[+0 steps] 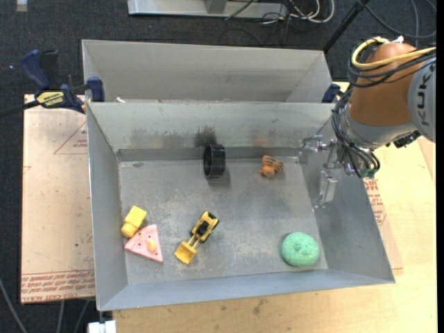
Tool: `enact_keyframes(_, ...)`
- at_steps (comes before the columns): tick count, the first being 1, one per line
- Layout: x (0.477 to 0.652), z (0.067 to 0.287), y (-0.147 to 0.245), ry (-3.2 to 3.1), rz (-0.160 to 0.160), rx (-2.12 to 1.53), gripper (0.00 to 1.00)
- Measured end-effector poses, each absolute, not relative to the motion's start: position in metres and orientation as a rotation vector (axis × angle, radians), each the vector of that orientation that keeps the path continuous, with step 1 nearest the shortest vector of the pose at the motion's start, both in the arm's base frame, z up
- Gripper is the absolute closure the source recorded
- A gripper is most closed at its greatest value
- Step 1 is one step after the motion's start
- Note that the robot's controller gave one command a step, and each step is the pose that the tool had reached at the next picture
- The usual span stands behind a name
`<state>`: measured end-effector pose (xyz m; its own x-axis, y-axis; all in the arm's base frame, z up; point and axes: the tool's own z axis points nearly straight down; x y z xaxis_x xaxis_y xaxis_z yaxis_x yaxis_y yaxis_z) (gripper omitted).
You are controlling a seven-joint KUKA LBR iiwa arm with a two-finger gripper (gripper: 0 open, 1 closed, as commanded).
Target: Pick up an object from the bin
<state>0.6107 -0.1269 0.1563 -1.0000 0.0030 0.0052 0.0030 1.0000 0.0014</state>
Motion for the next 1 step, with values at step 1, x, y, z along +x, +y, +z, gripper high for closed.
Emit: enact_keyframes(1, 0.6123, 0.1615, -0.1264, -3.144, 0.000, 0.000, 0.00)
